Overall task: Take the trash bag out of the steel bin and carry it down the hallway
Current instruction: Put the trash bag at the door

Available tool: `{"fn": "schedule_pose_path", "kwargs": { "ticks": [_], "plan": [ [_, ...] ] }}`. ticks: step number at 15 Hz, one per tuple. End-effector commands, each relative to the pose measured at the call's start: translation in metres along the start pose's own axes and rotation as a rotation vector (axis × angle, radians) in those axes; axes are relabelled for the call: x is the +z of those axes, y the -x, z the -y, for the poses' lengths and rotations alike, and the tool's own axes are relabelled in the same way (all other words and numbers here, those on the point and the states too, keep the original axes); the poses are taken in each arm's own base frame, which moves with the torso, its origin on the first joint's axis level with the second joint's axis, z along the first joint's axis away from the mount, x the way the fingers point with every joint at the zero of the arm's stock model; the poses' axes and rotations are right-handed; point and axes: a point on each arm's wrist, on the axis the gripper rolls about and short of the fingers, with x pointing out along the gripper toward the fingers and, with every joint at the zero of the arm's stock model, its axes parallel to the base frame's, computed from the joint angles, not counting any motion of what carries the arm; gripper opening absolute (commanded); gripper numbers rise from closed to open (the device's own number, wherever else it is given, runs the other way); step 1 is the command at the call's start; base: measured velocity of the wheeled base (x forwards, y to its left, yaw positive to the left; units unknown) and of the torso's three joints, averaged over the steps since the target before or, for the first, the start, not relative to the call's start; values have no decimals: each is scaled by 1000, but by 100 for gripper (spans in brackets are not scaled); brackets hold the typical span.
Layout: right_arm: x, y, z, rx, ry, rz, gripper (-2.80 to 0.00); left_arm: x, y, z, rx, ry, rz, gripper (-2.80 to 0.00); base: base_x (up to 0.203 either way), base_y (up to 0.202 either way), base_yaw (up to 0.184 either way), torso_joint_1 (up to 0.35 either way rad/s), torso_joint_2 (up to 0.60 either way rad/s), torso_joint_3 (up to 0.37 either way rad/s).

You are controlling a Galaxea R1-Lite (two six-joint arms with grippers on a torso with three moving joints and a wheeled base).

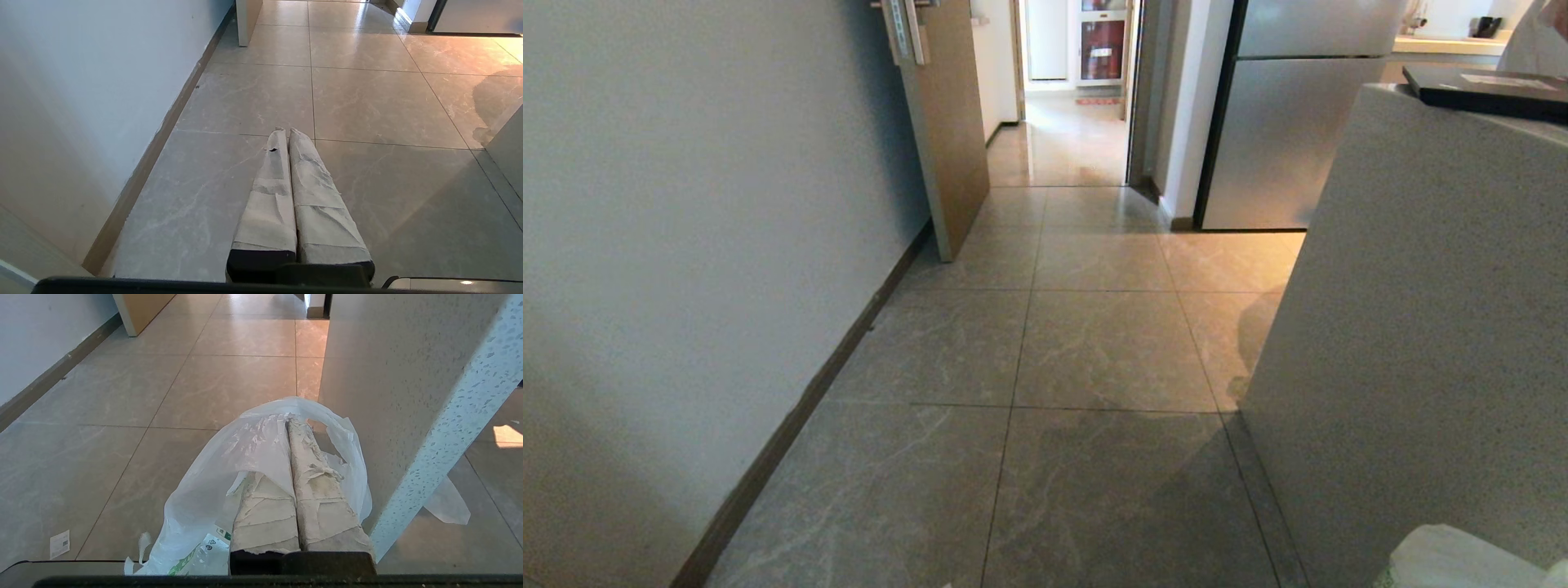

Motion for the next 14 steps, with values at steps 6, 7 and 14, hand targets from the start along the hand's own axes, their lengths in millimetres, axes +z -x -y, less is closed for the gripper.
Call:
{"fn": "schedule_pose_path", "kwargs": {
  "ticks": [6, 7, 14],
  "plan": [
    [0, 0, 0, 0, 1, -1, -280, 0, 0, 0, 0, 0, 0, -280, 0, 0, 0, 0, 0, 0],
    [0, 0, 0, 0, 1, -1, -280, 0, 0, 0, 0, 0, 0, -280, 0, 0, 0, 0, 0, 0],
    [0, 0, 0, 0, 1, -1, -280, 0, 0, 0, 0, 0, -1, -280, 0, 0, 0, 0, 0, 0]
  ]
}}
